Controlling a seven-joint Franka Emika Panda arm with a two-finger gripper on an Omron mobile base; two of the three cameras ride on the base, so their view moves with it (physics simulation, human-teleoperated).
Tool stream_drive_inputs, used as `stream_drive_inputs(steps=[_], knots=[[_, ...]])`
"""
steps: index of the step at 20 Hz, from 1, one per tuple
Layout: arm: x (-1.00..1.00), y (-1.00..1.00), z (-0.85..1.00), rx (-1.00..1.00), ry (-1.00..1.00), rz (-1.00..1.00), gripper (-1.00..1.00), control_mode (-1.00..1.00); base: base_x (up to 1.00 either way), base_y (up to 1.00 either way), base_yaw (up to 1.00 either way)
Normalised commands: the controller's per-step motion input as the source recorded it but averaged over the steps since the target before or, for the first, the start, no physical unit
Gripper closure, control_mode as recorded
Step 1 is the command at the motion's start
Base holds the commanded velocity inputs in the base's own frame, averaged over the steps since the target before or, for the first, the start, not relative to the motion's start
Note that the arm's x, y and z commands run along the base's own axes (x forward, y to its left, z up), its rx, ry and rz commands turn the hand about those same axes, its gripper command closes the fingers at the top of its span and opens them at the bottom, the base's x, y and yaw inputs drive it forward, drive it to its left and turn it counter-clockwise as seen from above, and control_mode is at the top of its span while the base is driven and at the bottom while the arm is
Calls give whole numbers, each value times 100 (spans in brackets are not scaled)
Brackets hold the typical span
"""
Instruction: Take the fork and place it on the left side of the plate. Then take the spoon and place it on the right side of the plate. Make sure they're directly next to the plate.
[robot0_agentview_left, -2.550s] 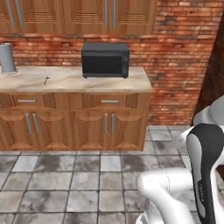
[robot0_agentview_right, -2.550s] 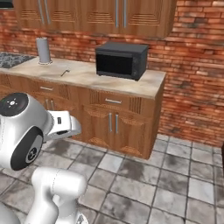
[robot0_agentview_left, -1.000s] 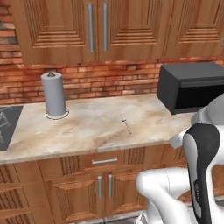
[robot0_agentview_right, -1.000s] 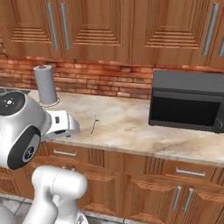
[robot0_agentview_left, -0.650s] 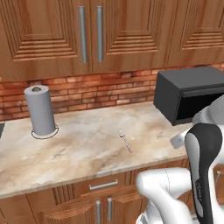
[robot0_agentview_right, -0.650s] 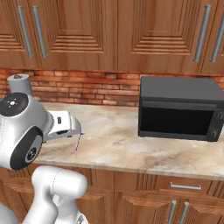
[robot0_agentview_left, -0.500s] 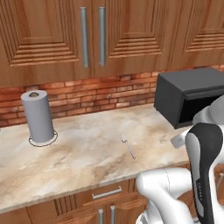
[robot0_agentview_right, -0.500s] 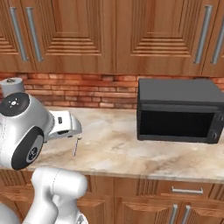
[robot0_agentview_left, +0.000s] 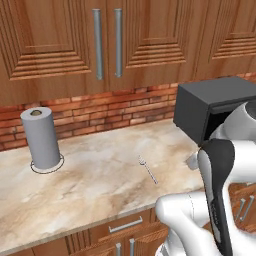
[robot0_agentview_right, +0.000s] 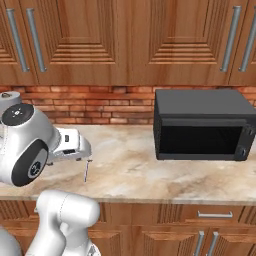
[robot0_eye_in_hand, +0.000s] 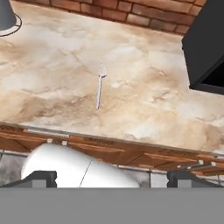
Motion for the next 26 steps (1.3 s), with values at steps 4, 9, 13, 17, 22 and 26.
stream_drive_inputs(steps=[4,9,13,17,22,26], knots=[[55,22,-61,0,23,-10,-100,-100,0,0,0],[61,36,-55,0,25,-1,-100,-100,0,0,0],[60,27,-48,0,12,2,-100,-100,0,0,0],[35,29,-52,0,1,6,-100,-100,0,0,0],[33,14,-47,0,0,3,-100,-100,0,0,0],[49,4,-36,2,0,1,-100,-100,0,0,0]])
